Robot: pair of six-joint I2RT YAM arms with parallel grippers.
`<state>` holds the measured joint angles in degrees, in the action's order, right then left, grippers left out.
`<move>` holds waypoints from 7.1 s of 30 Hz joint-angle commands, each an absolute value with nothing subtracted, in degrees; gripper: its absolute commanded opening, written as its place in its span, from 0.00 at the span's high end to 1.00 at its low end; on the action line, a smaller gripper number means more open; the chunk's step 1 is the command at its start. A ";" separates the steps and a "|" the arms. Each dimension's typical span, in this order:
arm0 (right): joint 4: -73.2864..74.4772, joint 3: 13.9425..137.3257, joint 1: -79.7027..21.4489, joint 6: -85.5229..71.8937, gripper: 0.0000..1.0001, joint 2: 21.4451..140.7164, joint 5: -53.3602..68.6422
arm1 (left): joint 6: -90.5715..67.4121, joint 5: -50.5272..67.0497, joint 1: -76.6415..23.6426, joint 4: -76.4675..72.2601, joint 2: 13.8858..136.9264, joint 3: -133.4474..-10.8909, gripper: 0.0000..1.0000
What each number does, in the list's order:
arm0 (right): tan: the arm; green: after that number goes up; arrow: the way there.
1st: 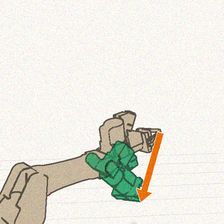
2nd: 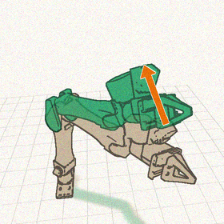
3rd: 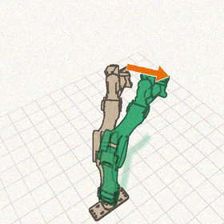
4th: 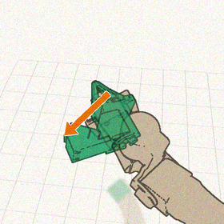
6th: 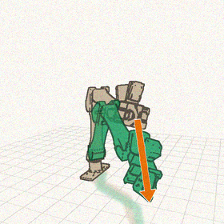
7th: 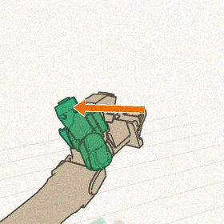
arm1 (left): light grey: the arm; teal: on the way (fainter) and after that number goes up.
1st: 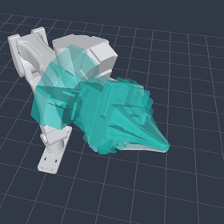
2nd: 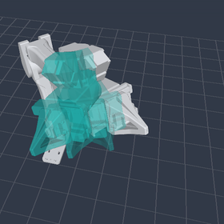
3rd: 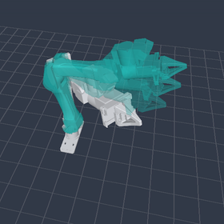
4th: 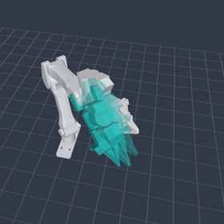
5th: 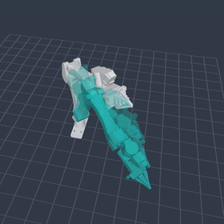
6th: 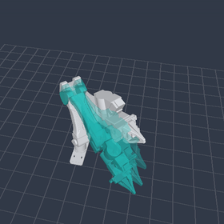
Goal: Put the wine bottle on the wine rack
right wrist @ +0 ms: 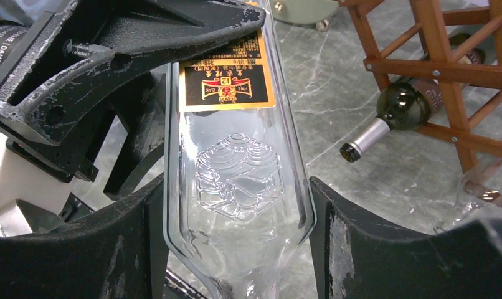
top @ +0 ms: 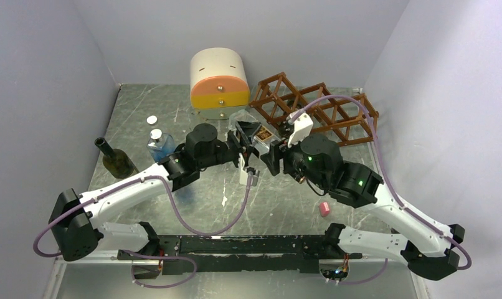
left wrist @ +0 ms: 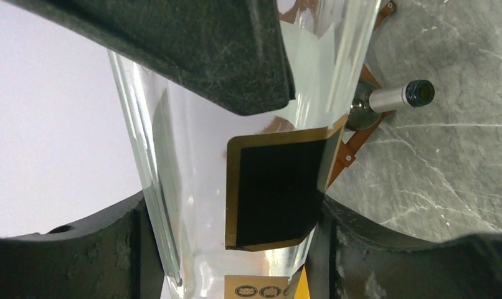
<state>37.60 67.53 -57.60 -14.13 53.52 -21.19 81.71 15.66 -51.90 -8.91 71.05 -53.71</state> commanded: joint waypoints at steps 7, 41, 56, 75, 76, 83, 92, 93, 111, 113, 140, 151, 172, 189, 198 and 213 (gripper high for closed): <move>31.65 68.47 -57.75 -16.75 1.00 49.88 -30.35 | 65.51 11.03 -52.38 -18.41 71.36 -58.39 0.24; 27.93 59.84 -51.09 -24.85 1.00 55.77 -43.48 | -9.77 -9.15 -51.09 -3.05 62.23 -56.44 0.07; 40.67 55.55 -42.65 -33.27 1.00 47.25 -42.25 | -8.68 -4.24 -50.80 -0.44 63.77 -56.17 0.07; 31.29 55.65 -30.07 -27.59 1.00 55.01 -36.22 | -9.59 0.65 -50.82 -0.07 63.50 -54.94 0.10; 30.53 55.49 -29.53 -27.19 1.00 55.06 -35.66 | -9.81 0.70 -50.80 -0.07 63.54 -54.81 0.11; 25.58 53.97 -25.38 -25.19 1.00 55.01 -31.93 | -9.90 2.02 -50.84 0.04 64.12 -54.52 0.11; 22.83 53.10 -23.70 -26.32 1.00 54.83 -31.91 | -9.55 2.78 -50.80 1.45 64.73 -55.29 0.12; 21.82 52.49 -23.53 -26.45 1.00 54.81 -31.78 | -9.50 2.89 -50.78 1.53 64.77 -55.28 0.13; -7.47 37.56 -21.75 -29.34 1.00 56.99 -35.90 | -10.47 3.75 -50.87 7.93 62.62 -58.53 0.12; -9.80 36.62 -21.63 -29.25 1.00 56.91 -36.47 | -10.37 3.52 -50.78 8.21 62.18 -58.30 0.12; -26.74 42.20 -11.19 -25.76 1.00 74.47 -29.73 | -10.90 3.80 -50.81 8.82 60.65 -57.57 0.12; -25.79 43.96 -8.52 -23.50 0.41 78.48 -21.26 | -10.99 3.71 -50.80 8.98 61.47 -58.01 0.12; -6.31 46.05 -8.27 -25.15 0.13 66.69 -23.09 | -12.39 0.39 -50.80 9.73 60.86 -59.18 0.11; 10.00 54.73 -8.69 -16.57 0.28 55.27 15.87 | -1.33 -21.79 -50.84 18.10 50.75 -66.40 0.01; -1.85 52.22 -24.79 -18.28 0.30 57.96 12.75 | -1.18 -26.59 -50.80 22.03 48.45 -70.29 0.01; -32.46 57.90 -56.97 -6.84 0.02 83.80 3.04 | 3.75 -24.79 -50.80 22.77 40.01 -74.74 0.03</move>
